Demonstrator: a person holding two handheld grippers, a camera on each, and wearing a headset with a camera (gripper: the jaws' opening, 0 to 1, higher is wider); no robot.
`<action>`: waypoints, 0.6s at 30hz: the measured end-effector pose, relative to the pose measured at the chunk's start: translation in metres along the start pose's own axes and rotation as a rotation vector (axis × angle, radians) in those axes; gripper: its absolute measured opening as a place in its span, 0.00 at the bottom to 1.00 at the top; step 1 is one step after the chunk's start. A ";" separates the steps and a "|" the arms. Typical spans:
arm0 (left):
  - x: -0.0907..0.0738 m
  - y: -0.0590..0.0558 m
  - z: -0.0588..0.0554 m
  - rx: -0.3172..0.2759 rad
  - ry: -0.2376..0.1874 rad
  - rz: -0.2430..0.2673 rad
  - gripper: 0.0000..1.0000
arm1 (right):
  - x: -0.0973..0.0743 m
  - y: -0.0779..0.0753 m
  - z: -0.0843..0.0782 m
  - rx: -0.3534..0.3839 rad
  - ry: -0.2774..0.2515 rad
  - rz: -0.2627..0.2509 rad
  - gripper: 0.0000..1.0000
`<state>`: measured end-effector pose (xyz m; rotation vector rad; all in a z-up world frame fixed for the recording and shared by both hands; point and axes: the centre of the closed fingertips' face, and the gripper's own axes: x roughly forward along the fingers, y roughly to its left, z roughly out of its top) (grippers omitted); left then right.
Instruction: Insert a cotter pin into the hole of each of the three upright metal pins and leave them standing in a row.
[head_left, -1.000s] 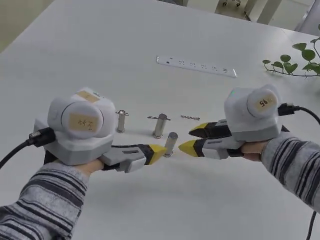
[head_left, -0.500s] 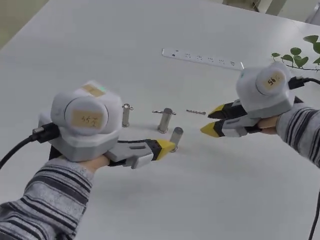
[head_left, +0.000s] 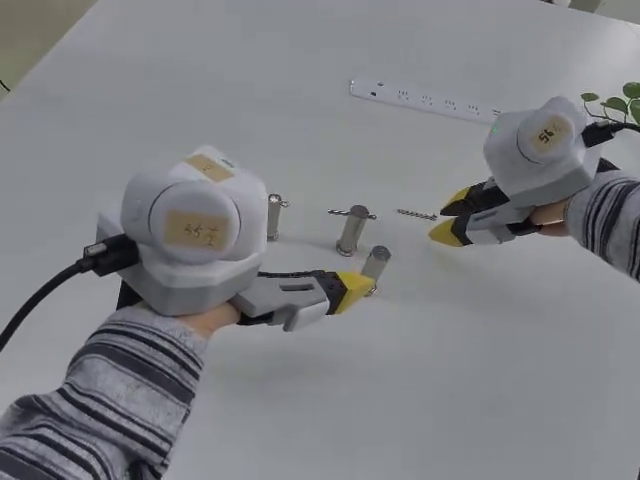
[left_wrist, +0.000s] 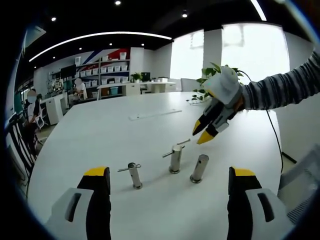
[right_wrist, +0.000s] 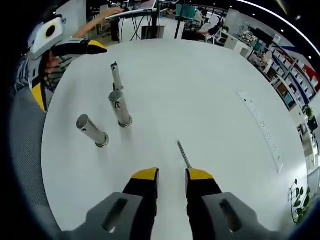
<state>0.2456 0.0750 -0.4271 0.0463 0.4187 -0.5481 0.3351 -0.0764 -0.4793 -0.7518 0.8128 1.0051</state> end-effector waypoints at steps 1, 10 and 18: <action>0.000 0.001 -0.001 0.002 0.001 0.004 0.97 | 0.002 -0.003 0.000 0.001 0.000 -0.003 0.16; 0.002 -0.002 -0.005 0.010 0.016 0.000 0.95 | 0.016 -0.018 -0.004 0.017 0.017 -0.002 0.13; 0.002 0.002 -0.006 0.001 0.019 0.008 0.94 | 0.022 -0.023 -0.005 0.053 0.028 0.016 0.11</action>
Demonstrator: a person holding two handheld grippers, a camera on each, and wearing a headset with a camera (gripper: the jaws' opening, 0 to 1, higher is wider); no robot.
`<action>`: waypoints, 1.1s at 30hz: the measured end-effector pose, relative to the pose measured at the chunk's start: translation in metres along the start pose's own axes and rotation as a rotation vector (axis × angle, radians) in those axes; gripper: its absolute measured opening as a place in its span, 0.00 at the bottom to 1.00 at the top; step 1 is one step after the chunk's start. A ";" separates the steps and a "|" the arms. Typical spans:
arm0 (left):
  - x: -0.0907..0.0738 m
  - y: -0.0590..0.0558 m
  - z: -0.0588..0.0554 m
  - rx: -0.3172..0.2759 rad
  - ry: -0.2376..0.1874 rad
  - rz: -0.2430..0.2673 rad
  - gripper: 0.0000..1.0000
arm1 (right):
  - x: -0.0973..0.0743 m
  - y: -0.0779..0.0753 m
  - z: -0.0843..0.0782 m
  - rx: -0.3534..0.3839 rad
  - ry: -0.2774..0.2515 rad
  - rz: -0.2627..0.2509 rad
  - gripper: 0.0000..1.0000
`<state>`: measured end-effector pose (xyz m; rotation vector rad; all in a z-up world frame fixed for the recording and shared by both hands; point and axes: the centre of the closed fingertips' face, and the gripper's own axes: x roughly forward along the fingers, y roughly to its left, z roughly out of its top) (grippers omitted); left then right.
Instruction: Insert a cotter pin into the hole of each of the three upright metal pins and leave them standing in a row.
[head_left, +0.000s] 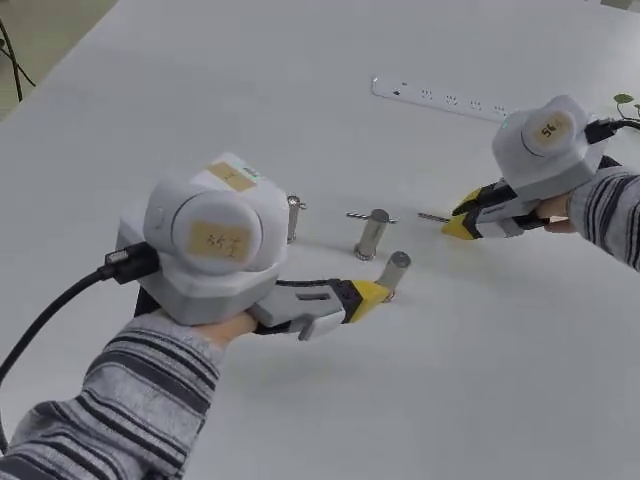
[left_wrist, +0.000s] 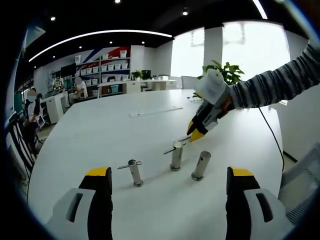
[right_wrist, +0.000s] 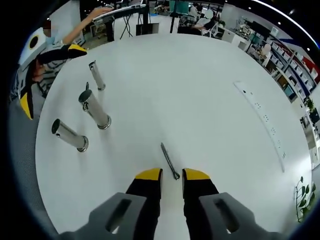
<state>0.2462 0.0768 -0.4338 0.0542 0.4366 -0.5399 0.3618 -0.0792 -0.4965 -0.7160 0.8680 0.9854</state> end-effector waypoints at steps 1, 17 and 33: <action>0.000 0.000 0.000 0.001 0.001 -0.001 0.94 | 0.000 -0.001 -0.001 0.003 0.007 -0.003 0.10; -0.001 -0.002 0.003 -0.004 -0.008 -0.007 0.92 | 0.000 0.009 -0.003 0.045 0.008 -0.007 0.00; -0.001 -0.006 0.007 -0.011 -0.021 -0.024 0.85 | -0.036 0.029 0.022 -0.170 -0.104 -0.095 0.00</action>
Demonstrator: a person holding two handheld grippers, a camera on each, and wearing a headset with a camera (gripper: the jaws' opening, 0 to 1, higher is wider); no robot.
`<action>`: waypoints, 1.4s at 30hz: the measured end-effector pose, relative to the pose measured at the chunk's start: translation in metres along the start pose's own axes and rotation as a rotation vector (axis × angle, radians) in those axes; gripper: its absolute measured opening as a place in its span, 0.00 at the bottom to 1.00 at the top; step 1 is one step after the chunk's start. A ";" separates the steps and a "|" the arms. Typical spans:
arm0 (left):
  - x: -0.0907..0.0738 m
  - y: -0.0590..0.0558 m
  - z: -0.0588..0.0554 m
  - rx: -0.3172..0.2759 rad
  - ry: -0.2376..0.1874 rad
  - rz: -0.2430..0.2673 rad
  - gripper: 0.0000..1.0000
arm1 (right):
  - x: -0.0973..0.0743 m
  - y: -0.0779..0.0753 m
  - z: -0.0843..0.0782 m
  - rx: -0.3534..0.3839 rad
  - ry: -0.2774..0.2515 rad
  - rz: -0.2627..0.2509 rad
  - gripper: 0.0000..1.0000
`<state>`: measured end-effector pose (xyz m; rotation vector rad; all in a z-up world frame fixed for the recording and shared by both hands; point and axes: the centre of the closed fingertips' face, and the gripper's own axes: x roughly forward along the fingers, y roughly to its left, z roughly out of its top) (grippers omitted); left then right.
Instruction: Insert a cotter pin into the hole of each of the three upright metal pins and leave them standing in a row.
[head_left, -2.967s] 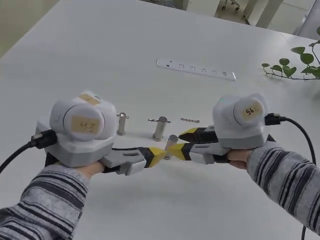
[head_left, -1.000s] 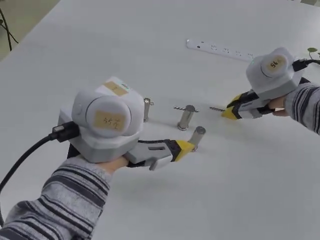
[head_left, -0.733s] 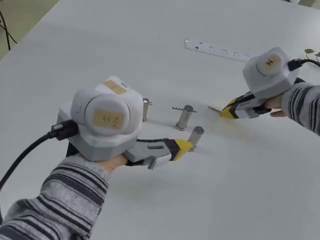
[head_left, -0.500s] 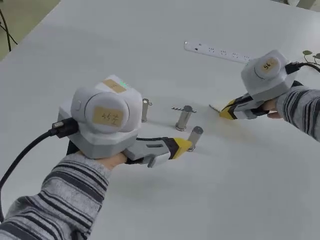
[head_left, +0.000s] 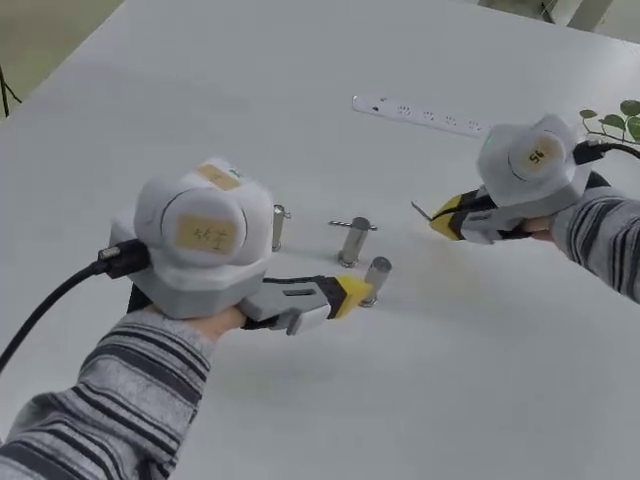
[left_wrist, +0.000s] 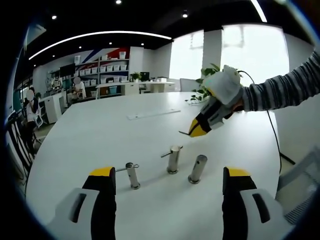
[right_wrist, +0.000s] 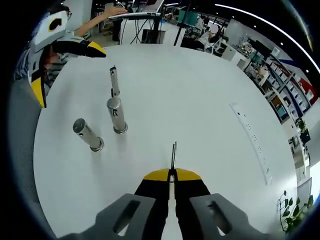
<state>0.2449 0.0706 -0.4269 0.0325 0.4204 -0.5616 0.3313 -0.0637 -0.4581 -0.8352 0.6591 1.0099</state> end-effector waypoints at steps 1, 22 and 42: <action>0.000 0.000 0.001 0.003 -0.006 -0.002 0.83 | -0.002 0.003 0.003 -0.014 -0.006 0.001 0.00; 0.000 -0.023 0.008 -0.084 -0.052 -0.114 0.54 | -0.030 0.069 0.048 -0.331 -0.105 0.017 0.00; 0.004 -0.047 0.011 -0.299 -0.083 -0.282 0.21 | -0.038 0.112 0.065 -0.463 -0.165 0.055 0.00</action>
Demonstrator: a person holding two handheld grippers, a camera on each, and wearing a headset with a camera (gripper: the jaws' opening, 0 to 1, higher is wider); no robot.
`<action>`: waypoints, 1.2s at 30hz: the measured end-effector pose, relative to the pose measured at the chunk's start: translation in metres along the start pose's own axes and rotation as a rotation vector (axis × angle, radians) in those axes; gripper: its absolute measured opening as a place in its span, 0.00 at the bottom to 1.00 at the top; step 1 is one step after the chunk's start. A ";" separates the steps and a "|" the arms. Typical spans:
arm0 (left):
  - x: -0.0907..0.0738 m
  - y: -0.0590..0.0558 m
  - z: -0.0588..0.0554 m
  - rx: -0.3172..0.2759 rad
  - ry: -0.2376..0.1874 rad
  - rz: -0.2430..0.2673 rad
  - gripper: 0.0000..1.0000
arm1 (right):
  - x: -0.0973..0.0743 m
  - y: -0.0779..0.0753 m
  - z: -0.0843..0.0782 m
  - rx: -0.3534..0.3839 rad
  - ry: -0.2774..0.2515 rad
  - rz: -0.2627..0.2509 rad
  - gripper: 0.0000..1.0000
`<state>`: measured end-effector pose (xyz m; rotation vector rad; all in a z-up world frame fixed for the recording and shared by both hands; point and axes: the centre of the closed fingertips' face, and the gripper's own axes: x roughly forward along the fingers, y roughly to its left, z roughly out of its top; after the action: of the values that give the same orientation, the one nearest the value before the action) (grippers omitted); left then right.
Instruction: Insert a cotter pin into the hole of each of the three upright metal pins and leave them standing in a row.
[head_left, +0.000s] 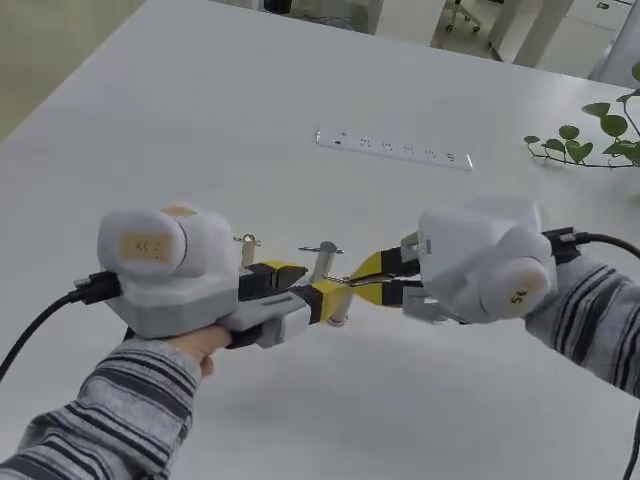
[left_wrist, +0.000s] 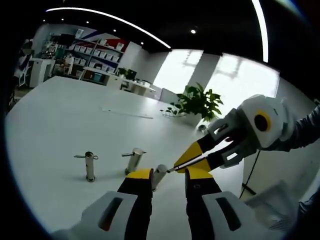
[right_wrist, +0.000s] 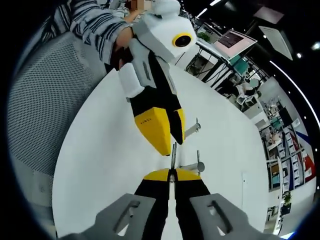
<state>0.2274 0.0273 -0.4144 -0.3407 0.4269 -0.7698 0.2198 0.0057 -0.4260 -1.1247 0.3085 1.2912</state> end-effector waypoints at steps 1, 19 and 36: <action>0.000 -0.002 0.001 -0.017 -0.006 -0.009 0.20 | -0.001 0.001 0.002 -0.005 -0.006 0.000 0.00; 0.000 -0.016 0.005 -0.112 -0.033 -0.084 0.00 | -0.009 0.003 0.015 -0.019 -0.028 -0.026 0.00; -0.003 -0.025 0.013 0.009 -0.066 -0.135 0.00 | -0.012 0.001 0.009 0.124 -0.043 -0.008 0.01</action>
<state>0.2172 0.0142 -0.3919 -0.3884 0.3403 -0.8889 0.2116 0.0052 -0.4134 -0.9913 0.3464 1.2704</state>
